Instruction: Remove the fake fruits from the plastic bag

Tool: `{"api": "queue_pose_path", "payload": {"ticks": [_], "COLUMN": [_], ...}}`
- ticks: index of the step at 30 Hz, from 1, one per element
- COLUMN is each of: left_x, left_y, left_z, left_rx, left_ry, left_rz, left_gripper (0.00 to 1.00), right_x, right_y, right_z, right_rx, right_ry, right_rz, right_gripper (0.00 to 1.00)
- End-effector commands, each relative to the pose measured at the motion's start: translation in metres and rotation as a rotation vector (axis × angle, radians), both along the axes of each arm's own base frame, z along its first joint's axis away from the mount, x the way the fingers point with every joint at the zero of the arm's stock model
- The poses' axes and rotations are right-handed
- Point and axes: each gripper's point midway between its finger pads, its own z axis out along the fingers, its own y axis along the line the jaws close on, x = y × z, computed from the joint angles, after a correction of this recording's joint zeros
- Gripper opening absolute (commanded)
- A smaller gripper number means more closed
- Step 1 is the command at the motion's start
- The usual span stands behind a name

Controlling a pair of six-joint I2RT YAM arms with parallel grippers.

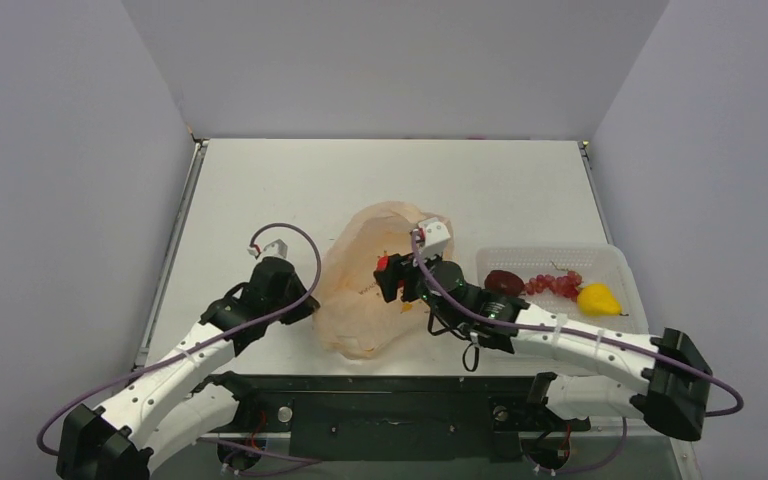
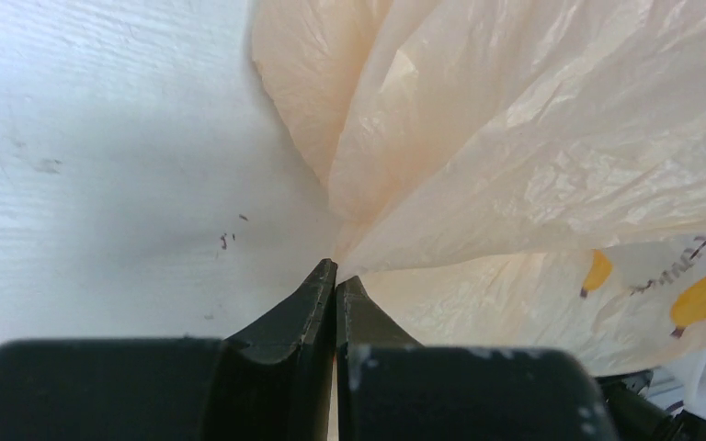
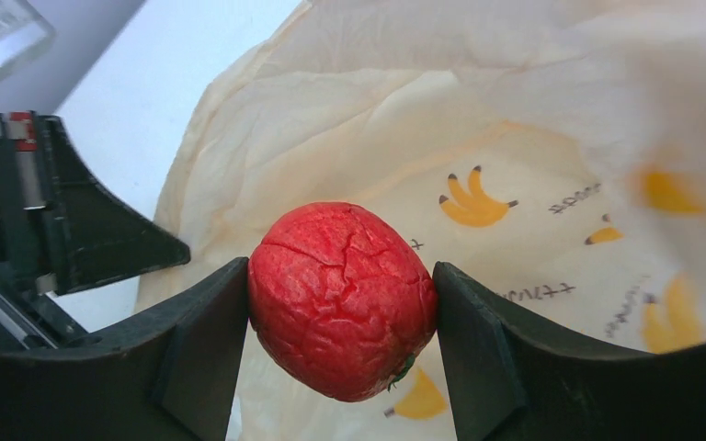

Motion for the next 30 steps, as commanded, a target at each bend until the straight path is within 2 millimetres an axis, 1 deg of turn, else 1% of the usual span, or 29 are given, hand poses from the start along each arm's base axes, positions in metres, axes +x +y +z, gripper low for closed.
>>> {"api": "queue_pose_path", "payload": {"ticks": [1, 3, 4, 5, 6, 7, 8, 9, 10, 11, 12, 13, 14, 15, 16, 17, 18, 20, 21, 22, 23, 24, 26, 30], "left_x": [0.037, 0.044, 0.046, 0.05, 0.052, 0.056, 0.055, 0.057, 0.058, 0.059, 0.059, 0.06, 0.06, 0.06, 0.06, 0.059, 0.059, 0.059, 0.058, 0.059, 0.058, 0.059, 0.059, 0.059], "left_y": [0.004, 0.006, 0.006, 0.009, 0.009, 0.012, 0.009, 0.011, 0.011, 0.011, 0.011, 0.011, 0.012, 0.013, 0.014, 0.015, 0.016, 0.02, 0.021, 0.022, 0.023, 0.024, 0.024, 0.024], "left_z": [0.036, 0.04, 0.038, 0.041, 0.039, 0.042, 0.041, 0.042, 0.042, 0.043, 0.044, 0.044, 0.044, 0.044, 0.044, 0.045, 0.045, 0.045, 0.047, 0.048, 0.049, 0.049, 0.051, 0.054], "left_rx": [-0.012, -0.014, -0.015, -0.01, -0.005, -0.001, -0.01, -0.01, -0.016, -0.018, -0.026, -0.03, -0.035, -0.038, -0.041, -0.042, -0.045, -0.047, -0.05, -0.051, -0.054, -0.056, -0.063, -0.074], "left_ry": [-0.12, -0.122, -0.114, -0.119, -0.113, -0.121, -0.112, -0.114, -0.112, -0.114, -0.113, -0.116, -0.114, -0.113, -0.114, -0.116, -0.116, -0.116, -0.121, -0.123, -0.126, -0.127, -0.13, -0.135], "left_rz": [-0.008, -0.013, -0.02, -0.016, -0.016, -0.01, -0.023, -0.022, -0.023, -0.028, -0.031, -0.034, -0.036, -0.035, -0.035, -0.034, -0.031, -0.023, -0.021, -0.017, -0.016, -0.012, -0.011, -0.015], "left_gripper": [0.0, 0.0, 0.0, 0.0, 0.0, 0.0, 0.0, 0.0, 0.0, 0.0, 0.0, 0.0, 0.0, 0.02, 0.05, 0.06, 0.08, 0.1, 0.1, 0.1, 0.1, 0.1, 0.11, 0.11], "right_x": [0.004, 0.009, 0.008, 0.012, 0.01, 0.012, 0.012, 0.015, 0.014, 0.016, 0.016, 0.019, 0.018, 0.019, 0.018, 0.017, 0.015, 0.01, 0.007, 0.005, 0.002, -0.001, -0.007, -0.019], "right_y": [-0.04, -0.069, -0.083, -0.099, -0.115, -0.141, -0.154, -0.176, -0.19, -0.211, -0.222, -0.24, -0.25, -0.266, -0.276, -0.294, -0.304, -0.339, -0.345, -0.358, -0.365, -0.375, -0.387, -0.399], "right_z": [0.058, 0.078, 0.088, 0.094, 0.103, 0.112, 0.11, 0.107, 0.105, 0.104, 0.097, 0.093, 0.084, 0.083, 0.073, 0.069, 0.062, 0.048, 0.038, 0.028, 0.017, 0.005, -0.023, -0.079], "right_rx": [0.044, 0.05, 0.061, 0.06, 0.076, 0.089, 0.084, 0.066, 0.065, 0.079, 0.051, 0.065, 0.04, 0.068, 0.05, 0.069, 0.064, 0.066, 0.071, 0.067, 0.055, 0.054, 0.043, 0.007], "right_ry": [-0.115, -0.158, -0.175, -0.195, -0.211, -0.238, -0.237, -0.247, -0.241, -0.239, -0.226, -0.216, -0.199, -0.192, -0.178, -0.166, -0.154, -0.115, -0.079, -0.046, -0.006, 0.041, 0.154, 0.388], "right_rz": [-0.113, -0.203, -0.235, -0.306, -0.354, -0.462, -0.514, -0.613, -0.661, -0.753, -0.788, -0.857, -0.886, -0.953, -0.986, -1.061, -1.099, -1.248, -1.276, -1.328, -1.359, -1.398, -1.454, -1.518], "right_gripper": [0.0, 0.0, 0.0, 0.0, 0.0, 0.0, 0.0, 0.0, 0.0, 0.0, 0.0, 0.0, 0.0, 0.0, 0.0, 0.0, 0.0, 0.0, 0.0, 0.0, 0.0, 0.0, 0.0, 0.0]}}
